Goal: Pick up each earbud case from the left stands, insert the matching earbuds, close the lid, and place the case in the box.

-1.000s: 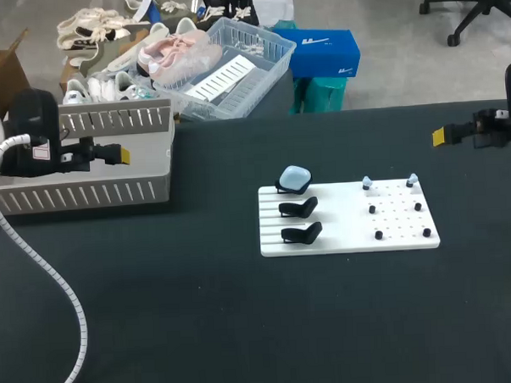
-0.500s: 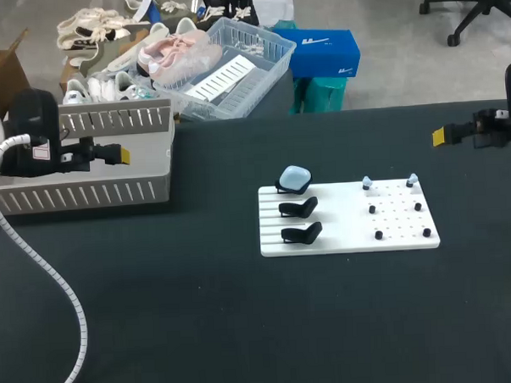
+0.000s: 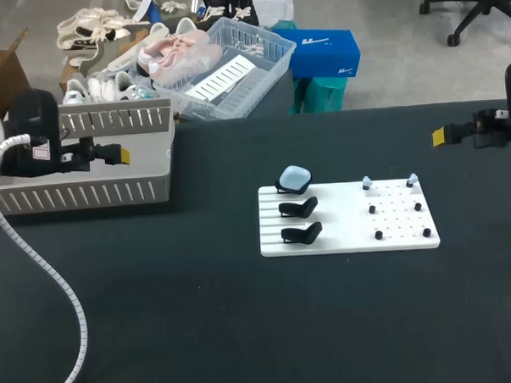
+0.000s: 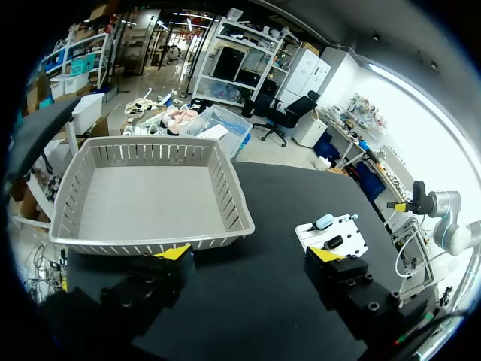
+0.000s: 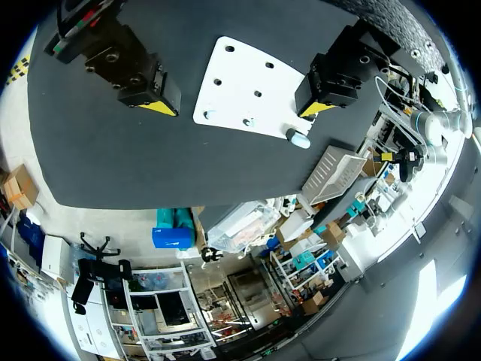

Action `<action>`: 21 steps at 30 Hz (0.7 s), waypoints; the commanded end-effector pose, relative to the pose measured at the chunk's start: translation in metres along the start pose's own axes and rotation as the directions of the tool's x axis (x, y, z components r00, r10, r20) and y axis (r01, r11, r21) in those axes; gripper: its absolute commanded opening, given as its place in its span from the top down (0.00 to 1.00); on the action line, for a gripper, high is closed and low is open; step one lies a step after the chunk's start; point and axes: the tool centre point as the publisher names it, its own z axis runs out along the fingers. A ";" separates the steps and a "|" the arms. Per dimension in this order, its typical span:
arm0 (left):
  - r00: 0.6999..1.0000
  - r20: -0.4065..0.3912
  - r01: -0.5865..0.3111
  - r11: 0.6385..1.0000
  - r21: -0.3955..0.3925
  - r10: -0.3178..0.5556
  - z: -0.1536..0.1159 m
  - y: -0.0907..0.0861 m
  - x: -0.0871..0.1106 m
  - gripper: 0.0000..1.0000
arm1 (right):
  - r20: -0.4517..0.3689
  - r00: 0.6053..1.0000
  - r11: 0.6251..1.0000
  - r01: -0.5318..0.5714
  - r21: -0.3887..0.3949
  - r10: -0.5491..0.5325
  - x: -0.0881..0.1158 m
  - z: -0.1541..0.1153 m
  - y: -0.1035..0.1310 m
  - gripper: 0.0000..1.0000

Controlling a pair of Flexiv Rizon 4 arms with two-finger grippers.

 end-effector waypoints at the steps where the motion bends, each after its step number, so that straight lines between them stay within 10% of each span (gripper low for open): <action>1: 1.000 -0.005 0.000 1.000 -0.001 0.000 0.000 0.000 -0.001 0.00 | -0.001 1.000 1.000 0.001 0.000 -0.001 0.000 0.000 0.000 0.00; 21: 0.998 -0.019 -0.055 0.996 0.069 0.057 -0.002 -0.007 -0.001 0.00 | -0.001 1.000 1.000 0.001 0.000 -0.001 0.000 0.000 0.000 0.00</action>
